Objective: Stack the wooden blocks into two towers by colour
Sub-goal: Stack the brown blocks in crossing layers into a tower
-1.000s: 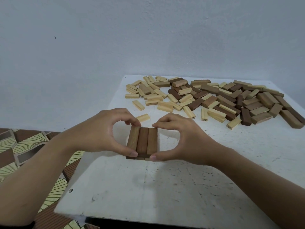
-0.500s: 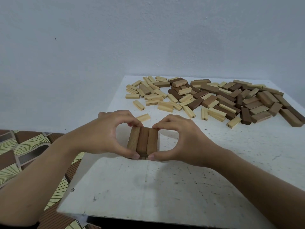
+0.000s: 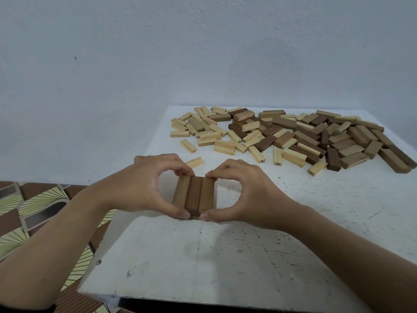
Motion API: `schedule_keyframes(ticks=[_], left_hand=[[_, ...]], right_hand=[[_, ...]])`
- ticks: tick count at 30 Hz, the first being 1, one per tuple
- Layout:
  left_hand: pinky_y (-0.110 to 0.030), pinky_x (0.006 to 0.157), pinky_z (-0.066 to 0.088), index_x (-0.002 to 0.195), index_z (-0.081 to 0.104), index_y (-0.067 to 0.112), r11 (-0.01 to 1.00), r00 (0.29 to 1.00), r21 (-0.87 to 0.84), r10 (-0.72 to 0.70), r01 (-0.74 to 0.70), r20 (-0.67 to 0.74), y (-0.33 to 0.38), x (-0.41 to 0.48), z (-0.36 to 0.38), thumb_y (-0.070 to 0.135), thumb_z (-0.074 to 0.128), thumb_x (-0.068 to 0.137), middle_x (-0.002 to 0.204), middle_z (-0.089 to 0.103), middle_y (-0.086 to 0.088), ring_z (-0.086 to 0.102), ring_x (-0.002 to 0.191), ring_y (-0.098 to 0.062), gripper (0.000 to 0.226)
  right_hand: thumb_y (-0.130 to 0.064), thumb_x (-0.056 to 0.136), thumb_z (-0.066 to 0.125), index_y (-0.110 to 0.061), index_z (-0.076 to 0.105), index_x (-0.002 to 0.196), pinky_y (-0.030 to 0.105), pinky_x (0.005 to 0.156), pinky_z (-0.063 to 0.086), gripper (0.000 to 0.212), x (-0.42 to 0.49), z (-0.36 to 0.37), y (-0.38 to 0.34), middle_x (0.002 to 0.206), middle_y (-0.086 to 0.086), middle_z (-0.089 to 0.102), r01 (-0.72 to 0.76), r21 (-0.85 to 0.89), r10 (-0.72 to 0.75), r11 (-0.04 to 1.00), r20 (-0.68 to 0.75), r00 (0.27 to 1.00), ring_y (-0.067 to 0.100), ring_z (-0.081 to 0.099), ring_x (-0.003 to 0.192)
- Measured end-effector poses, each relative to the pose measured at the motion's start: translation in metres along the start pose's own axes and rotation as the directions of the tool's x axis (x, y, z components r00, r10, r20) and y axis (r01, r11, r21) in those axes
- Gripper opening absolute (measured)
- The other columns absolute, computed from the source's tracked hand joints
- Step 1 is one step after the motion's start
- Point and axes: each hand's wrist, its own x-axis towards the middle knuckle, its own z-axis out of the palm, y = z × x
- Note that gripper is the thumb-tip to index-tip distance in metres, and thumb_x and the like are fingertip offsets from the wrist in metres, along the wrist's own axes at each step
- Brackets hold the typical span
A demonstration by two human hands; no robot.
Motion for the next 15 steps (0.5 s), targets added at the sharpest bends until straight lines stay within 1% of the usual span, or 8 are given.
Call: schedule_keyframes(ticks=[3, 6, 8, 10, 13, 15], left_hand=[[-0.044, 0.109, 0.035, 0.113, 0.06, 0.053, 1.0, 1.0, 0.005, -0.006, 0.006, 0.004, 0.0005, 0.0001, -0.0003, 0.077, 0.082, 0.05, 0.119, 0.057, 0.025, 0.049, 0.121, -0.001, 0.07], [-0.046, 0.109, 0.036, 0.113, 0.061, 0.053, 1.0, 1.0, 0.006, -0.009, 0.009, 0.007, 0.0014, 0.0001, -0.0009, 0.077, 0.083, 0.05, 0.119, 0.057, 0.025, 0.049, 0.122, -0.002, 0.071], [-0.046, 0.109, 0.036, 0.114, 0.061, 0.052, 1.0, 1.0, 0.011, -0.011, 0.011, 0.009, 0.0018, 0.0002, -0.0012, 0.077, 0.083, 0.05, 0.119, 0.057, 0.025, 0.049, 0.122, -0.001, 0.072], [-0.045, 0.109, 0.037, 0.117, 0.061, 0.052, 1.0, 1.0, 0.019, -0.009, 0.008, 0.013, 0.002, 0.0001, -0.0014, 0.078, 0.084, 0.05, 0.121, 0.057, 0.027, 0.048, 0.123, -0.001, 0.076], [-0.041, 0.109, 0.038, 0.125, 0.059, 0.05, 1.0, 1.0, 0.011, -0.005, 0.005, 0.031, 0.0035, -0.0006, -0.0022, 0.075, 0.087, 0.051, 0.124, 0.055, 0.029, 0.047, 0.126, 0.003, 0.083], [-0.039, 0.107, 0.041, 0.126, 0.058, 0.051, 1.0, 1.0, -0.02, 0.008, -0.008, 0.021, 0.0028, -0.0005, -0.0029, 0.074, 0.087, 0.053, 0.124, 0.057, 0.027, 0.048, 0.127, 0.002, 0.083]], right_hand=[[-0.069, 0.065, 0.081, -0.031, 0.062, 0.132, 0.021, 0.095, 0.038, 0.08, 0.0, 0.0008, 0.0011, 0.12, -0.022, 0.057, 0.003, 0.0, -0.003, 1.0, -0.008, 1.0, -0.001, 0.048, 0.114], [-0.069, 0.065, 0.081, -0.032, 0.061, 0.133, 0.022, 0.095, 0.039, 0.081, 0.0003, 0.0013, 0.0022, 0.121, -0.022, 0.057, 0.001, 0.002, -0.001, 1.0, -0.005, 1.0, -0.001, 0.047, 0.114], [-0.071, 0.064, 0.081, -0.033, 0.059, 0.135, 0.022, 0.096, 0.038, 0.083, 0.0003, 0.0018, 0.0028, 0.122, -0.022, 0.056, 0.004, 0.0, -0.004, 1.0, -0.005, 1.0, -0.002, 0.047, 0.115], [-0.071, 0.064, 0.081, -0.035, 0.057, 0.138, 0.019, 0.095, 0.035, 0.085, -0.0002, 0.0021, 0.003, 0.123, -0.023, 0.055, 0.007, 0.006, -0.007, 1.0, -0.004, 1.0, -0.003, 0.046, 0.116], [-0.072, 0.063, 0.081, -0.039, 0.053, 0.141, 0.014, 0.093, 0.032, 0.09, -0.0012, 0.0016, 0.0036, 0.124, -0.025, 0.053, 0.008, 0.027, -0.008, 1.0, -0.007, 1.0, -0.005, 0.044, 0.118], [-0.073, 0.063, 0.08, -0.041, 0.051, 0.142, 0.015, 0.092, 0.034, 0.09, -0.0018, 0.0001, 0.0043, 0.122, -0.027, 0.054, 0.01, 0.052, -0.009, 0.999, -0.017, 1.0, -0.005, 0.045, 0.118]])
